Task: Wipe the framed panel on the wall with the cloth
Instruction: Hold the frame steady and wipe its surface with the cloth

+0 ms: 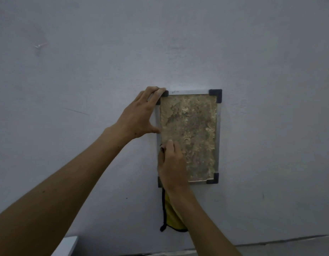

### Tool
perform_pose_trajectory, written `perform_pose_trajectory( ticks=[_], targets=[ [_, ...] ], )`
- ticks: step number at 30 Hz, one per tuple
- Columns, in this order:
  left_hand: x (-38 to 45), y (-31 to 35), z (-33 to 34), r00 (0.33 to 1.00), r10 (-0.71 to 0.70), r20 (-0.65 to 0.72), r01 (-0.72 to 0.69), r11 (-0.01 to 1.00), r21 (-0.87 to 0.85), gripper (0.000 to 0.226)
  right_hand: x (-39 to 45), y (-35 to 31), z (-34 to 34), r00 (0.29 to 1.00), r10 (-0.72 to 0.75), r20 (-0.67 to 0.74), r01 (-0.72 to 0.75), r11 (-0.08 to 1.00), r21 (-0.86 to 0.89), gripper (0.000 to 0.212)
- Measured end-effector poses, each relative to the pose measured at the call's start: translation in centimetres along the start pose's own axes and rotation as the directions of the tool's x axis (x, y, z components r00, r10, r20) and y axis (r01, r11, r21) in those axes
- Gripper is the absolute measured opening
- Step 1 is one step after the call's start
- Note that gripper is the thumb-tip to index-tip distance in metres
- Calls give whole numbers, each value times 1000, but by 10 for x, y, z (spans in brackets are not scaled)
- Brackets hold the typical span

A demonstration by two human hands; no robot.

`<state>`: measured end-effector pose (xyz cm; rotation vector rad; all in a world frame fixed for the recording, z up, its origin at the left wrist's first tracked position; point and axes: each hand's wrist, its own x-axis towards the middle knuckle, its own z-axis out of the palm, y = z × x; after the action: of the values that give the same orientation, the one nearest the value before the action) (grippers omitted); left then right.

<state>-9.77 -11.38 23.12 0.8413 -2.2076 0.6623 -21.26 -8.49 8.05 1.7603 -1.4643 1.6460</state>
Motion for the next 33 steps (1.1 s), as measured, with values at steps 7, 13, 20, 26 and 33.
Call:
perform_pose_trajectory(
  ticks=[7,13,20,26,33],
  targets=[
    [0,-4,1,1000,1,-9,-1,1000,-15,127,24,73,-67,914,290,-282,-300,954,8,3],
    [0,-1,3,1000,-7,-13,7,1000,-16,126,15,39,-36,951,209,-227,-213,977,7,2],
    [0,-3,-1,1000,0,13,0,1000,4,127,4,18,-17,999,20,-33,-21,999,-26,8],
    [1,-3,1,1000,-7,6,7,1000,-14,127,14,75,-65,903,327,-277,-330,943,39,2],
    [0,-4,0,1000,1,2,-1,1000,-7,127,11,33,-29,985,128,-113,-133,990,-37,10]
  ],
)
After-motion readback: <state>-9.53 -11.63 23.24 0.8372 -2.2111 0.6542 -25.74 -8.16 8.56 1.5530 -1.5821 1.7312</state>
